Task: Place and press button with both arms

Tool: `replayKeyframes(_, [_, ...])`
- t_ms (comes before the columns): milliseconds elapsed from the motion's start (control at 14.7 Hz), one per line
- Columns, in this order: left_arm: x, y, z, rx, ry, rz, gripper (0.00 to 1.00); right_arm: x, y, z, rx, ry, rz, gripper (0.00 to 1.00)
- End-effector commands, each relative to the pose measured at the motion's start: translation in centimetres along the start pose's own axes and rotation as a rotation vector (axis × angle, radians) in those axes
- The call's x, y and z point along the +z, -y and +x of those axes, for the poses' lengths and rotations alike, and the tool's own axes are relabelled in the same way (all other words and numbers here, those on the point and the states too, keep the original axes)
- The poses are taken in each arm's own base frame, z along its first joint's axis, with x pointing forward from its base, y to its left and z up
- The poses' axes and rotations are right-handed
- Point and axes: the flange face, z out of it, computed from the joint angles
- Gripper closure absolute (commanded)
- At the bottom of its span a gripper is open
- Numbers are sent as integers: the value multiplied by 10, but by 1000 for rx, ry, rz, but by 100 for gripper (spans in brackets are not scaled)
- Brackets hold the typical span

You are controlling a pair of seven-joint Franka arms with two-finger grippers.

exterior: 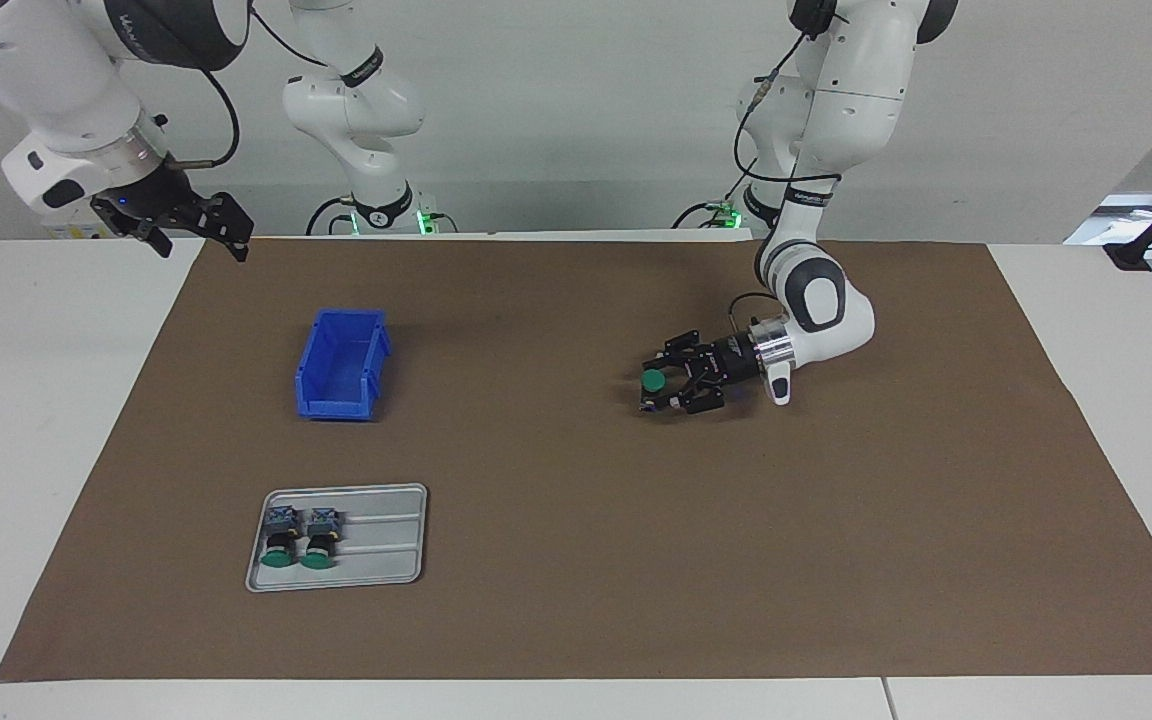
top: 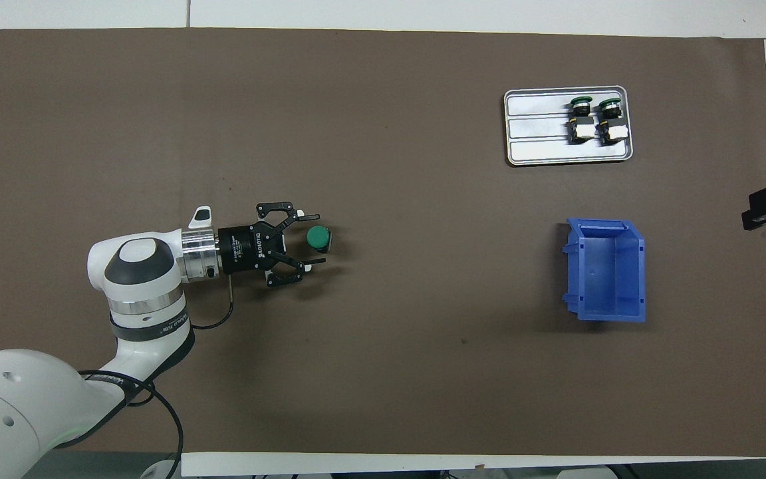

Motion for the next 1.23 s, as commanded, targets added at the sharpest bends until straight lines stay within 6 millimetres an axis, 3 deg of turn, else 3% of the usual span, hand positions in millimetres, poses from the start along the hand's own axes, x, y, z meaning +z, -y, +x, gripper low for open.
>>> replayKeyframes(0, [-4, -1, -16, -22, -1, -25, 0, -1, -2, -5, -19, -2, -4, 1])
replayKeyframes(273, [-14, -8, -34, -11, -25, -48, 0, -1, -2, -5, -19, -2, -4, 1])
replayKeyframes(477, [-19, -8, -59, 13, -94, 31, 0, -1, -2, -5, -19, -2, -4, 1])
replayKeyframes(614, [-30, -21, -82, 35, -178, 76, 0, -1, -2, -5, -19, -2, -4, 1])
replayKeyframes(886, [-62, -45, -107, 90, -269, 111, 0, -1, -2, -5, -19, -2, -4, 1])
replayKeyframes(1159, [-81, -53, -132, 192, -399, 181, 0, -2, -2, -5, -21, -3, -4, 1])
